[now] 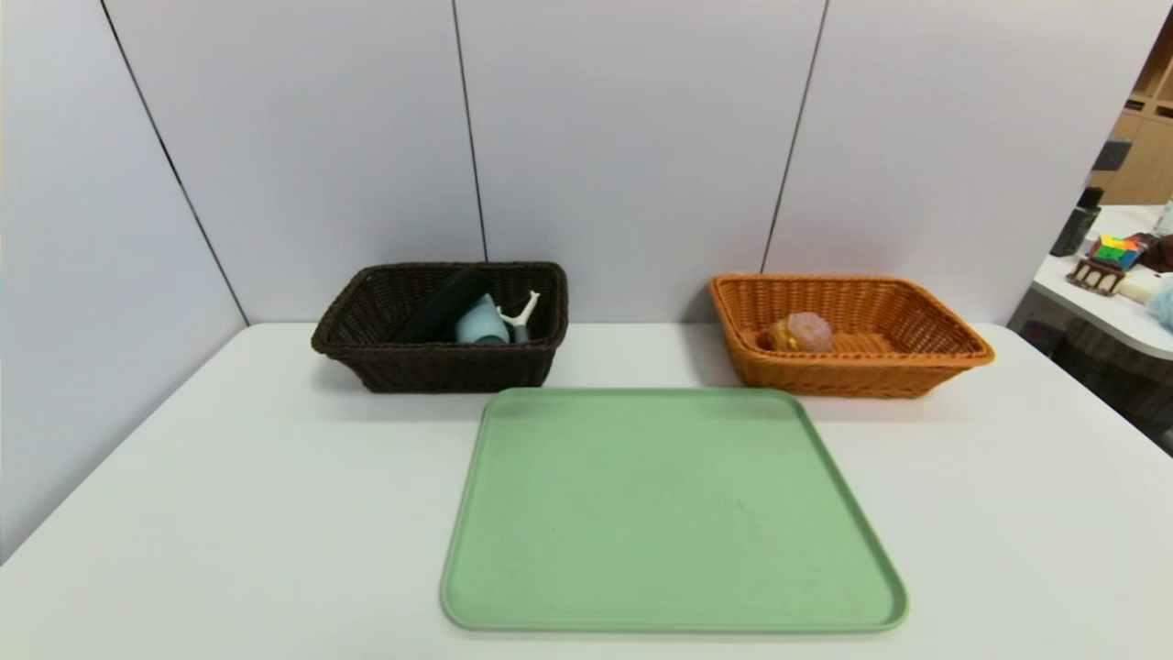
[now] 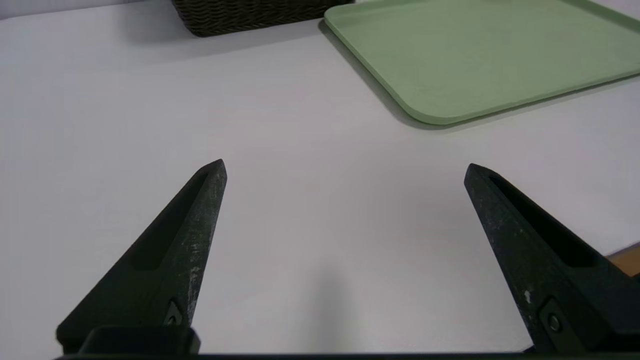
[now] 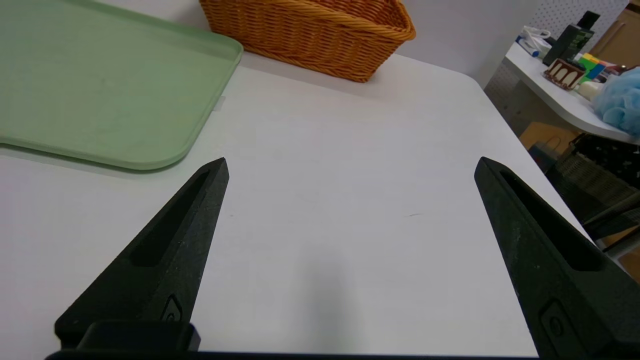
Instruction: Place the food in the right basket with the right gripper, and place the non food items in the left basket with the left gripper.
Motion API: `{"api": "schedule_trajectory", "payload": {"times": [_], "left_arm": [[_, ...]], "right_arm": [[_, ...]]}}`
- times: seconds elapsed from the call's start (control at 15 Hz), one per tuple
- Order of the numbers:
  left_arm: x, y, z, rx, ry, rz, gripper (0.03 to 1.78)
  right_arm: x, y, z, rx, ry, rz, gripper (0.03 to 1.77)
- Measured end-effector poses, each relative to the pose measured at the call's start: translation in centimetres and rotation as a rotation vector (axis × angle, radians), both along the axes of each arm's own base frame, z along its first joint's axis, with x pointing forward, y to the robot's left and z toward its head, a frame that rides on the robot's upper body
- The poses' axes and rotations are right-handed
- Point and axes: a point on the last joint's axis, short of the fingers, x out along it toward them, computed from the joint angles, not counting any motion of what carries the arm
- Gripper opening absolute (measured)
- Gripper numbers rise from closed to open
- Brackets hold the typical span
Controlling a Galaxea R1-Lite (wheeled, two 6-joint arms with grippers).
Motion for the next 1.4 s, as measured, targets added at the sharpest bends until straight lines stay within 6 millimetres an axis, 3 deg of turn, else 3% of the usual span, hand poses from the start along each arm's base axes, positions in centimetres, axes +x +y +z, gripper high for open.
{"api": "schedule_trajectory", "payload": {"times": [0.67,1.13,1.4], "left_arm": [[-0.3,0.8,-1.3,0.054,-0.049,0.374,1.69],[-0.2,0.9,-1.7,0.042,-0.054,0.386,1.69],[-0.2,0.9,-1.7,-0.053,-0.041,0.408,1.69]], "right_arm": [[-0.7,0.1,-0.3,-0.006,-0.001,0.053,1.69],[-0.7,0.1,-0.4,0.012,0.020,0.058,1.69],[-0.8,0.1,-0.7,0.124,0.068,0.051,1.69]]}}
